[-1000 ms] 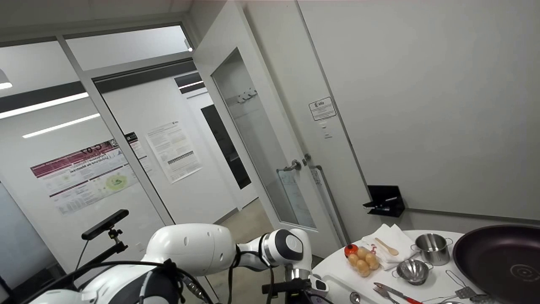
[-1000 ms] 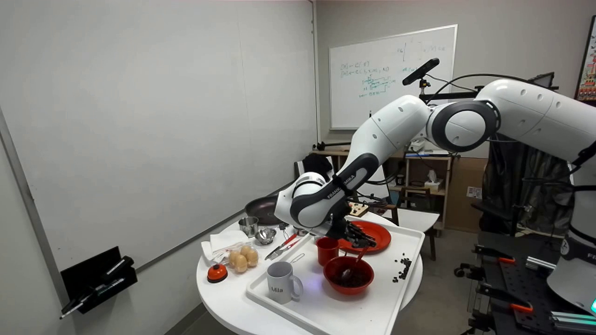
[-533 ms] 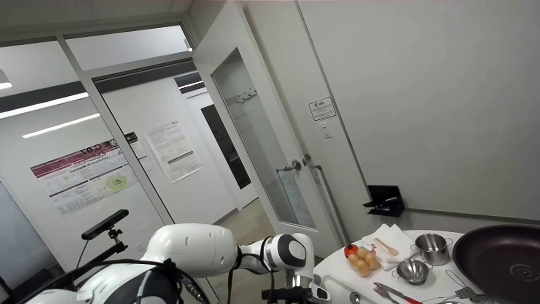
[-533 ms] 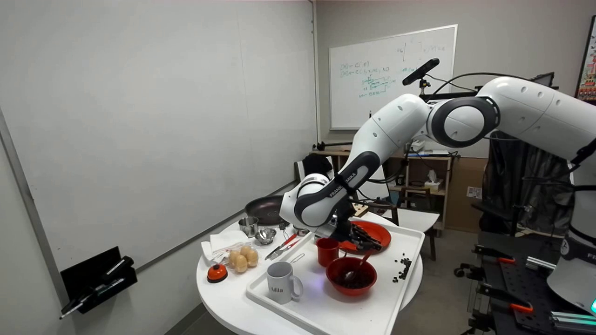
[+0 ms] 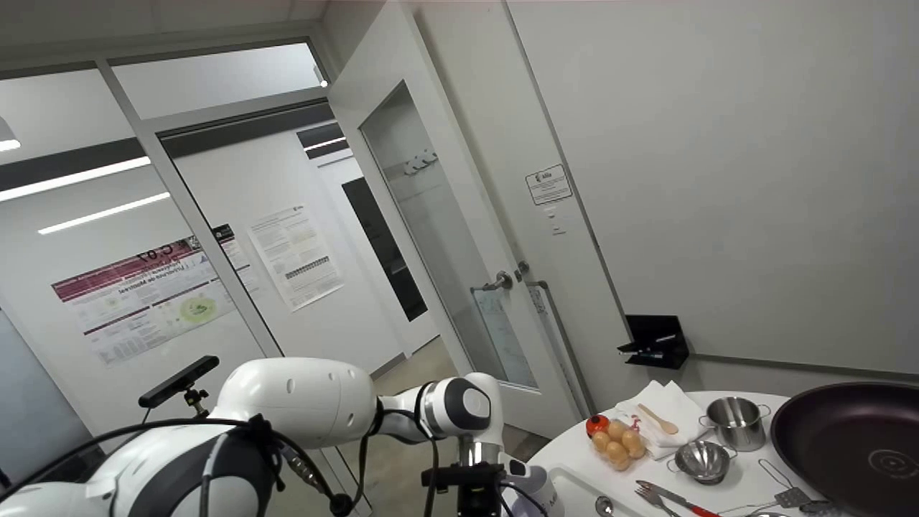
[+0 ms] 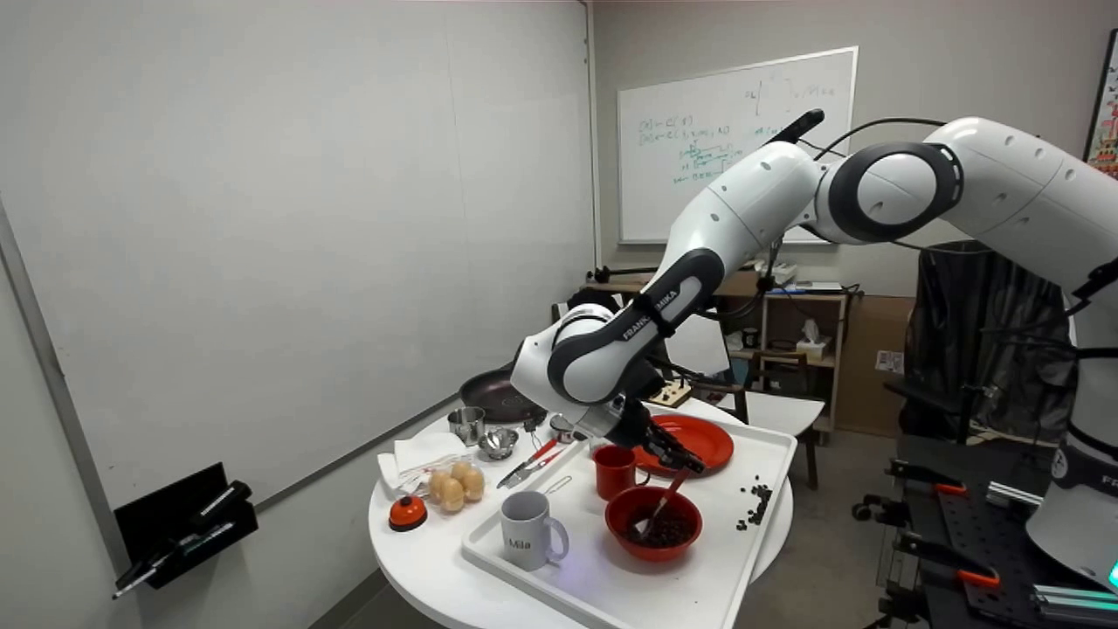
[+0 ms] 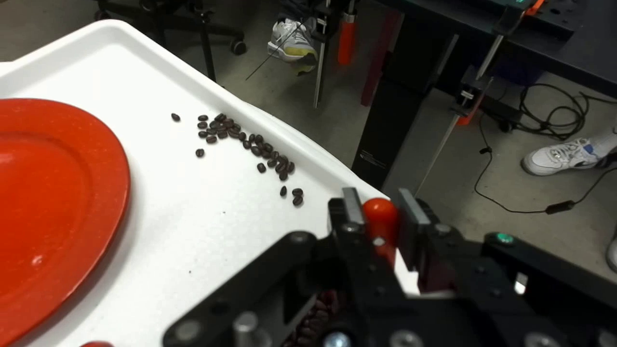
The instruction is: Use the spoon to stir the contents in the red bowl
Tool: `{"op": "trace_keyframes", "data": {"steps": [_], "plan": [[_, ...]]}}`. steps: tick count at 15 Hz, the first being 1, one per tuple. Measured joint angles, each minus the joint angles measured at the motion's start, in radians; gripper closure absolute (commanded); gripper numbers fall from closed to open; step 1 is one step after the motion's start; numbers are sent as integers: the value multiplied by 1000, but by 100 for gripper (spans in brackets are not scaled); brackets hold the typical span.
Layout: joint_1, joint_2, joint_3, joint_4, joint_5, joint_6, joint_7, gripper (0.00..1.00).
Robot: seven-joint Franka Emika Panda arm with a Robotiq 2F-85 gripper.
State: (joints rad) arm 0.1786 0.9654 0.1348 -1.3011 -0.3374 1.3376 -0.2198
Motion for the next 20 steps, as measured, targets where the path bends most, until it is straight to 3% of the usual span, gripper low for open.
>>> {"op": "trace_keyframes", "data": {"steps": [9,20], "plan": [[-24,-13,-27,-12,0,0,-5,91],[-88,-23,-39,-137,39,14,9,91]]}}
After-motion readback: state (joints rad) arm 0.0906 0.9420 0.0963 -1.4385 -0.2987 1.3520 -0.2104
